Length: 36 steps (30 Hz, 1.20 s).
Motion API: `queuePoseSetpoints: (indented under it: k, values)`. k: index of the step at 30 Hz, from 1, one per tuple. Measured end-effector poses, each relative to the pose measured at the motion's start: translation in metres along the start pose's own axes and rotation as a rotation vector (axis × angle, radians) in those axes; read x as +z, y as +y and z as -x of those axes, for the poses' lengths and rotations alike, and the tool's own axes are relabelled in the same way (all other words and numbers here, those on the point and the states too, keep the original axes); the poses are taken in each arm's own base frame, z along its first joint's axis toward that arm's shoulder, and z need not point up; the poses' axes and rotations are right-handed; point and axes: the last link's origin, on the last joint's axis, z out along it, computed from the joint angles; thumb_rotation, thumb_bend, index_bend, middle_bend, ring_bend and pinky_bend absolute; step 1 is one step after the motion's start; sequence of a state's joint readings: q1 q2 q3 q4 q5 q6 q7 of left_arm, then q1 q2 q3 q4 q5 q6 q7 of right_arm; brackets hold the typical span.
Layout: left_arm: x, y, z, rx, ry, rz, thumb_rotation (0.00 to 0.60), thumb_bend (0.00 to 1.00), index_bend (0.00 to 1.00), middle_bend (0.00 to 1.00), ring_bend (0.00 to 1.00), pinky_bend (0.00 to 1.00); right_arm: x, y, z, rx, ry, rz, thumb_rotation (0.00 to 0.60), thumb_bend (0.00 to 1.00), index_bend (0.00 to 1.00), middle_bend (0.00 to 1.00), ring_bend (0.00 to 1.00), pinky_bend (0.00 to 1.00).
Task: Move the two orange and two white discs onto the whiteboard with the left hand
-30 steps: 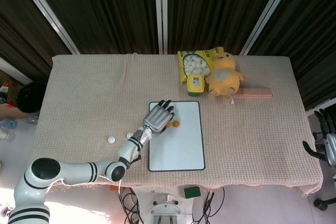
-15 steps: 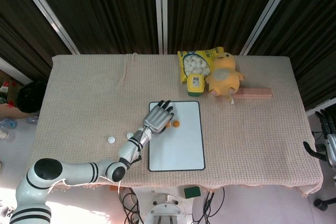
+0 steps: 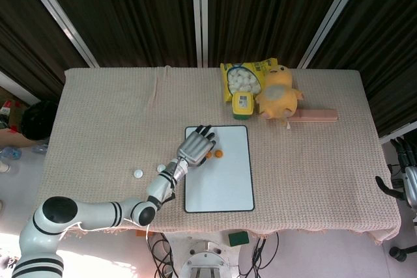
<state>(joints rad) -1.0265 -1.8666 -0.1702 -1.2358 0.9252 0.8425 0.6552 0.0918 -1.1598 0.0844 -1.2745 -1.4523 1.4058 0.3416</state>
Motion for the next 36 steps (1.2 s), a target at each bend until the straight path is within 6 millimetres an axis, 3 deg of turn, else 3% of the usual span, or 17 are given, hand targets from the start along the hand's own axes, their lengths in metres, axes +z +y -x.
queuePoseSetpoints:
  k: [28, 33, 36]
  values:
    - [0.0032, -0.0001, -0.0025, 0.008, 0.004, 0.013, 0.600, 0.29, 0.43, 0.23, 0.06, 0.14, 0.0014, 0.0012, 0.0009, -0.006, -0.005, 0.003, 0.600, 0.28, 0.00, 0.00, 0.00, 0.00]
    - [0.0024, 0.0006, -0.0034, 0.004, 0.001, 0.021, 0.600, 0.29, 0.36, 0.23, 0.06, 0.14, 0.0005, 0.0016, 0.0010, -0.014, -0.011, 0.001, 0.600, 0.28, 0.00, 0.00, 0.00, 0.00]
    - [0.0026, -0.0003, -0.0029, 0.002, -0.001, 0.018, 0.600, 0.28, 0.23, 0.23, 0.06, 0.14, -0.0004, 0.0036, 0.0001, -0.010, -0.009, 0.011, 0.600, 0.28, 0.00, 0.00, 0.00, 0.00]
